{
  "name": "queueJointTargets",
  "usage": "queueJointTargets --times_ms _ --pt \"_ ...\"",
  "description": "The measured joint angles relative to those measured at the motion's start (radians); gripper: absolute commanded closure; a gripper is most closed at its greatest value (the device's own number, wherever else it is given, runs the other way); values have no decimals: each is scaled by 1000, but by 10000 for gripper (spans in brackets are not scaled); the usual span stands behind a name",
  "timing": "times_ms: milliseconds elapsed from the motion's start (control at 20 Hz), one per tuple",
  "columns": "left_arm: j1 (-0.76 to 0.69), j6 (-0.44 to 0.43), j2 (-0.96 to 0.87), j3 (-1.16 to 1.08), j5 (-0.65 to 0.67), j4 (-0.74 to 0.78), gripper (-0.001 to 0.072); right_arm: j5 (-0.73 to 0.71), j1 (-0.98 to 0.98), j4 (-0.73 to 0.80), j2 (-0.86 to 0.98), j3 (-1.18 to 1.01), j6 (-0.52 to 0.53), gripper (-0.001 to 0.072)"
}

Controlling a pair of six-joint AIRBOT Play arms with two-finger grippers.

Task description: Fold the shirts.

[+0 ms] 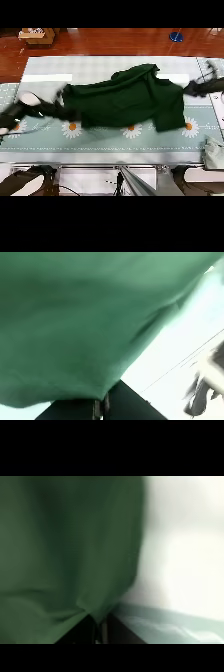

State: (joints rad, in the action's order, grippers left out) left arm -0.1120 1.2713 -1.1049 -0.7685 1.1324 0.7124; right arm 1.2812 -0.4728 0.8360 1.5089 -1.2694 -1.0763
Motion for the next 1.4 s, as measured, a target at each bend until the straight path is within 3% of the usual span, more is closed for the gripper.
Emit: queueJointTargets --times_ms 250,450,650,850,1050,1200,1400 --pt "107 4 204 -443 -14 -11 684 -35 16 -233 -260 -204 15 667" --pt "180 8 309 -756 -33 -13 684 -111 37 -295 -477 -379 -16 667" --pt "212 52 394 -963 -37 55 685 -178 43 -177 -669 -534 -146 667" --pt "222 169 494 -1076 38 217 685 -168 45 39 -815 -637 -300 667" --pt "224 292 589 -1121 217 324 686 -38 45 156 -909 -680 -388 667" --pt "229 358 618 -1128 381 360 686 142 45 216 -921 -690 -411 667" --pt "257 377 626 -1020 586 422 686 379 46 313 -851 -669 -397 667"
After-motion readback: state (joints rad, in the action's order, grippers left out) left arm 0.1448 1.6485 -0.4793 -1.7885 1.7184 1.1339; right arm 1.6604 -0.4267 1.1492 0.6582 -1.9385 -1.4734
